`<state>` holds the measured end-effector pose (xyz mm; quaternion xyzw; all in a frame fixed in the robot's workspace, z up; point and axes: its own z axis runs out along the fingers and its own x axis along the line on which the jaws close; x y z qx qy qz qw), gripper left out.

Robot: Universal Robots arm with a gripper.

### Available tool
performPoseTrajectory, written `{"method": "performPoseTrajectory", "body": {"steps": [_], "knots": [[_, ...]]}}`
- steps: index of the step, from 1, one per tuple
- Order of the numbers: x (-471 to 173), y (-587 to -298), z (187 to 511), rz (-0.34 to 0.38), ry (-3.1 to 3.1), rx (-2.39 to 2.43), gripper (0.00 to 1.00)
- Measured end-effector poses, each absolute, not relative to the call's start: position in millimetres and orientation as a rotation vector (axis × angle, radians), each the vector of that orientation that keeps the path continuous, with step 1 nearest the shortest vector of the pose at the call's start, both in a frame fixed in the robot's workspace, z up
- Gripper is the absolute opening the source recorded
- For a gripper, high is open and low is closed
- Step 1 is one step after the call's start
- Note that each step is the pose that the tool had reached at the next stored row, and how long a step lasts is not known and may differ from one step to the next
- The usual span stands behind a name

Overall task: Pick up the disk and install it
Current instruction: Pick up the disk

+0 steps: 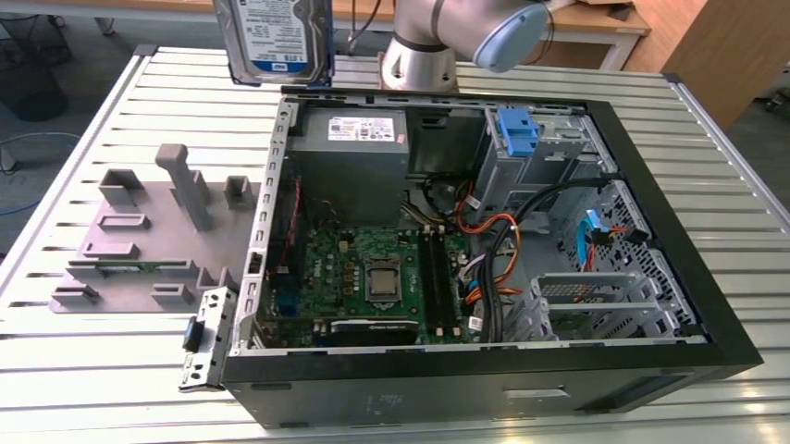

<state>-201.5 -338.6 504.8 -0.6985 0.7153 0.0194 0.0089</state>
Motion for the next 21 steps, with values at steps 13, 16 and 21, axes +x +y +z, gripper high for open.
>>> {"method": "performPoseTrajectory", "body": {"steps": [13,16,21], "knots": [[-182.3,-338.5,504.8,0.061,2.235,-2.182,0.35],[-177.9,-338.4,504.7,0.061,2.235,-2.182,0.35],[-170.6,-338.3,504.7,0.061,2.235,-2.182,0.35]]}}
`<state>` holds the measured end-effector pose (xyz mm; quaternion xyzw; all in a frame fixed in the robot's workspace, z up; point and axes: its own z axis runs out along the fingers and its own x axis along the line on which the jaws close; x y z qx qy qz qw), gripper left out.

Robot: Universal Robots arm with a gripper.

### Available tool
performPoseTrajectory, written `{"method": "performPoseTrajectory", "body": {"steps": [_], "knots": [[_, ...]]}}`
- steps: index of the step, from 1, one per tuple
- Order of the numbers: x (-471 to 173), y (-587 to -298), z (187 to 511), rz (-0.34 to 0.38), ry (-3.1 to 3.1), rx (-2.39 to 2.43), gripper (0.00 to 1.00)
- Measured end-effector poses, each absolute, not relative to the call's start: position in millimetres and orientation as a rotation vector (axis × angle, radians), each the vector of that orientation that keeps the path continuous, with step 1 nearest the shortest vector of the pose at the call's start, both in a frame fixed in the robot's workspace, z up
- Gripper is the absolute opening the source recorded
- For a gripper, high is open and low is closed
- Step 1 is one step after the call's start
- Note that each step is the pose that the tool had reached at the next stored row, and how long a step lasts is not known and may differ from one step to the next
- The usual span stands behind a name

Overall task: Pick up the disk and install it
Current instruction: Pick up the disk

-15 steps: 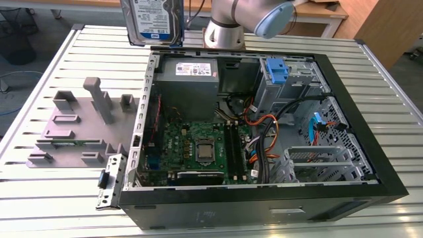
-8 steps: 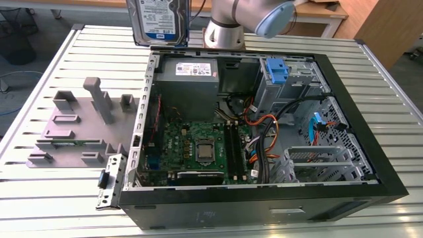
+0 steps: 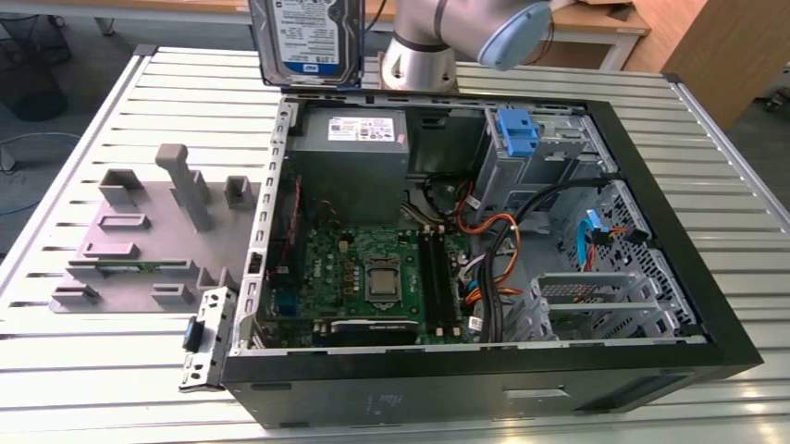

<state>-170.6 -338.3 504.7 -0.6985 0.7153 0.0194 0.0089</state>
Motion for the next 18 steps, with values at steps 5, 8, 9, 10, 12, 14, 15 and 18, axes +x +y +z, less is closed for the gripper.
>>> {"method": "performPoseTrajectory", "body": {"steps": [5,8,9,10,12,14,15,18], "knots": [[-163.3,-338.3,504.7,0.061,2.235,-2.182,0.35],[-158.9,-338.2,504.7,0.061,2.235,-2.182,0.35],[-157.2,-338.2,504.7,0.061,2.235,-2.182,0.35],[-155.8,-338.2,504.7,0.061,2.235,-2.182,0.35],[-153.3,-338.2,504.6,0.061,2.235,-2.182,0.35],[-150.6,-338.2,504.6,0.061,2.235,-2.182,0.35],[-149.3,-338.2,504.6,0.061,2.235,-2.182,0.35],[-145.4,-338.2,504.6,0.061,2.235,-2.182,0.35]]}}
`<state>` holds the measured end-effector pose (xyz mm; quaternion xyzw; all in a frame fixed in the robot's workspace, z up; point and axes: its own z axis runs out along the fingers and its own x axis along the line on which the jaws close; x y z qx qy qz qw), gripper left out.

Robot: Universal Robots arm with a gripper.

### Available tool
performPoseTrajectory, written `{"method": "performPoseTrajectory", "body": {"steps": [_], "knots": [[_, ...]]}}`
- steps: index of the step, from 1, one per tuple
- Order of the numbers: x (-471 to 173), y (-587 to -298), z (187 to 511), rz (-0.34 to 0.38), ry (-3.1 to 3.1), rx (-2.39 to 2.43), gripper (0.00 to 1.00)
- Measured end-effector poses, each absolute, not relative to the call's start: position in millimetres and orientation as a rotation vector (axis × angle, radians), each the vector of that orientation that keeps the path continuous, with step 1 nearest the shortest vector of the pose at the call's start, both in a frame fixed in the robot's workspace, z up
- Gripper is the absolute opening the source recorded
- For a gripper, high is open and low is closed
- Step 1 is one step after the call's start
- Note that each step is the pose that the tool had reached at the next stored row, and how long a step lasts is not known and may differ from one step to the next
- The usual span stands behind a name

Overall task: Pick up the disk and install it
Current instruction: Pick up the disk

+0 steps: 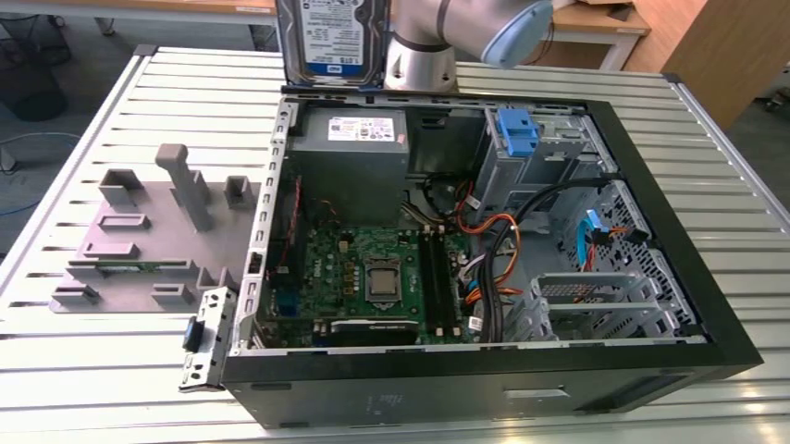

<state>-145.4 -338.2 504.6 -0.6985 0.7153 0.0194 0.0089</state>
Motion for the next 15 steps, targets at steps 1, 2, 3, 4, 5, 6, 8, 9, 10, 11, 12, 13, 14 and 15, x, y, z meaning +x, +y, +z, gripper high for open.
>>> {"method": "performPoseTrajectory", "body": {"steps": [1,2,3,4,5,6,8,9,10,11,12,13,14,15], "knots": [[-144.1,-338.2,504.6,0.061,2.235,-2.182,0.35],[-142.7,-338.2,504.6,0.061,2.235,-2.182,0.35],[-141.4,-338.2,504.6,0.061,2.235,-2.182,0.35],[-140.1,-338.2,504.6,0.061,2.235,-2.182,0.35],[-138.7,-338.2,504.6,0.061,2.235,-2.182,0.35],[-137.4,-338.2,504.6,0.061,2.235,-2.182,0.35],[-134.7,-338.2,504.6,0.061,2.235,-2.182,0.35],[-133.3,-338.2,504.6,0.061,2.235,-2.182,0.35],[-132.1,-338.2,504.6,0.061,2.235,-2.182,0.35],[-130.8,-338.2,504.6,0.061,2.235,-2.182,0.35],[-129.6,-338.1,504.6,0.061,2.235,-2.182,0.35],[-128.4,-338.2,504.6,0.061,2.235,-2.182,0.35],[-126.9,-338.2,504.6,0.061,2.235,-2.182,0.35],[-125.6,-338.2,504.5,0.061,2.235,-2.182,0.35]]}}
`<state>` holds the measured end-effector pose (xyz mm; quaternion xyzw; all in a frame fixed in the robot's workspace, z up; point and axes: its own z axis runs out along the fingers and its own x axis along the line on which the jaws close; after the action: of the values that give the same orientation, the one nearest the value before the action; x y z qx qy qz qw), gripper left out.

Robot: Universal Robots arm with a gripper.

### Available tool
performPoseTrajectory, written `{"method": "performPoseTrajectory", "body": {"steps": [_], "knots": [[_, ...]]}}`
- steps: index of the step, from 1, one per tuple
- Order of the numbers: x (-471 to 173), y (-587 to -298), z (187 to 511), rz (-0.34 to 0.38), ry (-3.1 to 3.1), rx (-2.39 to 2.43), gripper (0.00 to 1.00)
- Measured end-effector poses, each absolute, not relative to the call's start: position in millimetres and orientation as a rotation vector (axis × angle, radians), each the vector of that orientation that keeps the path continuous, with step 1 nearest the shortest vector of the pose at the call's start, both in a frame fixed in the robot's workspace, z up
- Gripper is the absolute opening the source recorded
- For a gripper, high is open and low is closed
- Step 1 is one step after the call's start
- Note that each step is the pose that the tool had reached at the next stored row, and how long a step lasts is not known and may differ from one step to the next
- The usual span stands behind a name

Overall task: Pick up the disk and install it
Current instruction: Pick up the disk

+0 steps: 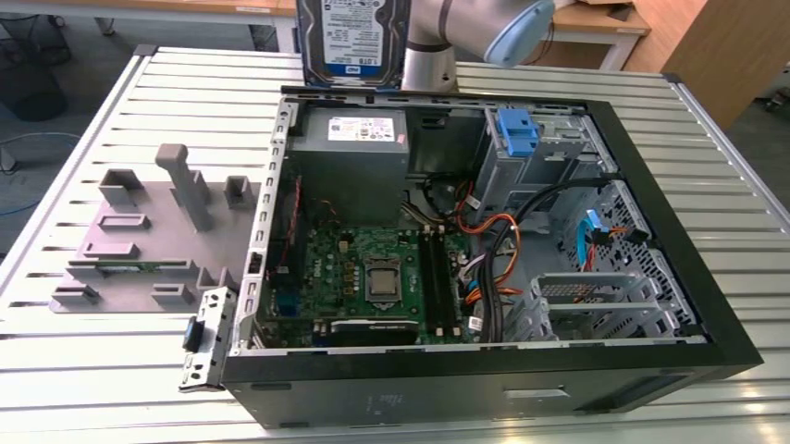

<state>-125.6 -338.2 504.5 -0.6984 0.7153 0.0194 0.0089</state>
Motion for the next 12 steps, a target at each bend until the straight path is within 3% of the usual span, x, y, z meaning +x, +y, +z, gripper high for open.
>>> {"method": "performPoseTrajectory", "body": {"steps": [12], "knots": [[-120.2,-338.9,504.6,0.061,2.234,-2.182,0.35]]}}
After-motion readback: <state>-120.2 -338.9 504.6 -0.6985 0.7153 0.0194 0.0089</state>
